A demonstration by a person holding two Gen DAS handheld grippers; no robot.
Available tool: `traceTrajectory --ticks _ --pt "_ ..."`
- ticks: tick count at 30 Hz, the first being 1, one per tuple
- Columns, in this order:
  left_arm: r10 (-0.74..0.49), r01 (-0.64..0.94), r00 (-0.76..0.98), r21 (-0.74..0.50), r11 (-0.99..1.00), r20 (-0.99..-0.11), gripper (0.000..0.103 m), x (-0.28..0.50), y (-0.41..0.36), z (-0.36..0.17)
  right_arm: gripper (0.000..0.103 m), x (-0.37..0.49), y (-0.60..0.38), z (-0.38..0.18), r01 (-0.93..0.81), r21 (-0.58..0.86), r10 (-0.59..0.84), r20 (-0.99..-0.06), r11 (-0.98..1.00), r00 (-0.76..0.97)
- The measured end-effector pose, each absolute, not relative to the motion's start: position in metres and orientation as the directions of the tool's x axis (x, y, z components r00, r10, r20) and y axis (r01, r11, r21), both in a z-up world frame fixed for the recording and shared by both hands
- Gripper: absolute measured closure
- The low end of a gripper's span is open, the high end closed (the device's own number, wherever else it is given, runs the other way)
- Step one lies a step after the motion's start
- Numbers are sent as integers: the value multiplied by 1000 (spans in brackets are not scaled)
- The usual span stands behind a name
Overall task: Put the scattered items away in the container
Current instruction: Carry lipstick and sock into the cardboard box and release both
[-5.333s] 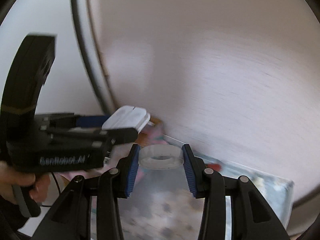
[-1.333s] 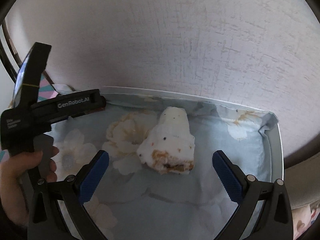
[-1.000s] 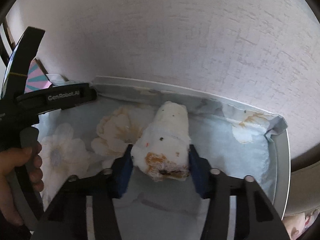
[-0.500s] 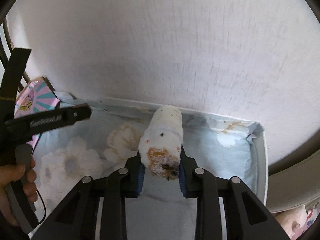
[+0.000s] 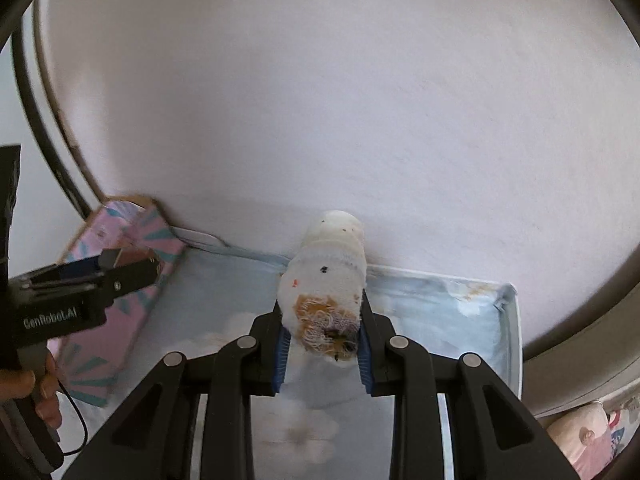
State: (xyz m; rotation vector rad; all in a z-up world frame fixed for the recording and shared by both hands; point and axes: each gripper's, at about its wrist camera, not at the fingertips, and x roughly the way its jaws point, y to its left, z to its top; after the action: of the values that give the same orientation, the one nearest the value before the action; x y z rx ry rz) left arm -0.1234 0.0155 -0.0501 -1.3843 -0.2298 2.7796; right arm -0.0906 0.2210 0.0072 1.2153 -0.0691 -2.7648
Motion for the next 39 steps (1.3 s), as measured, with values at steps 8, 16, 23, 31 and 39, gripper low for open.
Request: traceTrajectory --ticks 8,16,23,31,39 --pt "47 93 -636 -138 -986 -770 20 -88 -65 -22 77 -88 141 49 220 106 -230 -698 -970 -678" --pt "2 177 -622 -143 -974 -783 20 -46 -135 -26 77 -96 42 58 374 141 -358 -702 -917 -616" --pt "5 204 -586 -153 -967 -810 20 -25 -161 -53 77 -102 -18 46 461 152 -412 -735 -874 -538" --pt "0 187 -567 -129 -974 -824 20 -18 -164 -73 77 -105 -41 20 484 161 -411 -782 -860 -470" --pt "52 157 -580 -175 -972 -813 1 -25 -170 -76 70 -122 -57 22 517 207 -458 -782 -831 -423"
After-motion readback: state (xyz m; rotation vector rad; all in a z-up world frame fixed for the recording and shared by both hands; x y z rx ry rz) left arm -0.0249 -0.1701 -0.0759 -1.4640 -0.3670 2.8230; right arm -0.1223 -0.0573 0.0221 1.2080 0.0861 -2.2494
